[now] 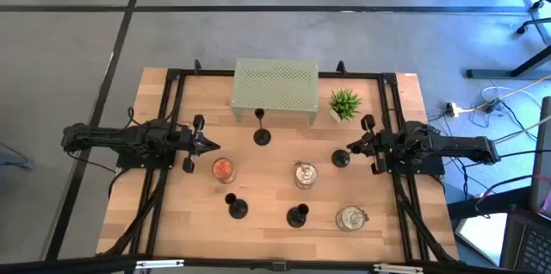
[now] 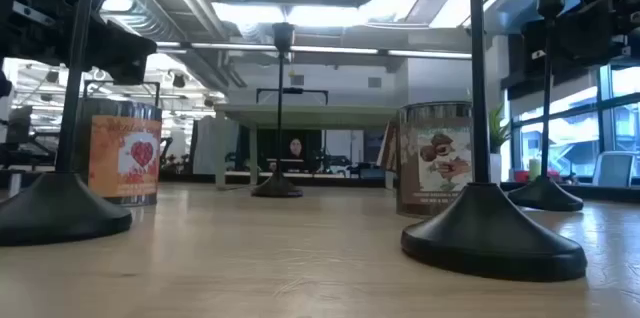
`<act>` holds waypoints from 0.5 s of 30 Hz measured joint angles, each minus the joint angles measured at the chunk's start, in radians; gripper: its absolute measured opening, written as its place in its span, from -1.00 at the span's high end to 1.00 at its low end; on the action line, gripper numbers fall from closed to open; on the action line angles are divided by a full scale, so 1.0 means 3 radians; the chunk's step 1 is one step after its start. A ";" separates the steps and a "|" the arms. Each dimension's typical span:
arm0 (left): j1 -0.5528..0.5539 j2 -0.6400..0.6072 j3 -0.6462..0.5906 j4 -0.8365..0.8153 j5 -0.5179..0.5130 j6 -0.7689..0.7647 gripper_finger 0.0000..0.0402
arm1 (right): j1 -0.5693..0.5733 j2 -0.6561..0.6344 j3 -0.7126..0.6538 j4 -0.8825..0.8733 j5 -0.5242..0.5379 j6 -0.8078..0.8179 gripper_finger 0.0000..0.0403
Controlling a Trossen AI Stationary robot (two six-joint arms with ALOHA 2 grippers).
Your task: Pick & Place candle stick holders
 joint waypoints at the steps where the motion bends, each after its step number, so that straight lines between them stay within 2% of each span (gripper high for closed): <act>1: 0.0000 0.0001 0.0000 0.0001 0.0000 0.0000 0.97 | 0.0000 0.0000 0.0000 -0.0001 0.0001 0.0000 0.98; 15: 0.0000 0.0001 0.0000 0.0001 0.0000 0.0000 0.97 | 0.0000 0.0000 0.0000 0.0000 0.0000 0.0000 0.98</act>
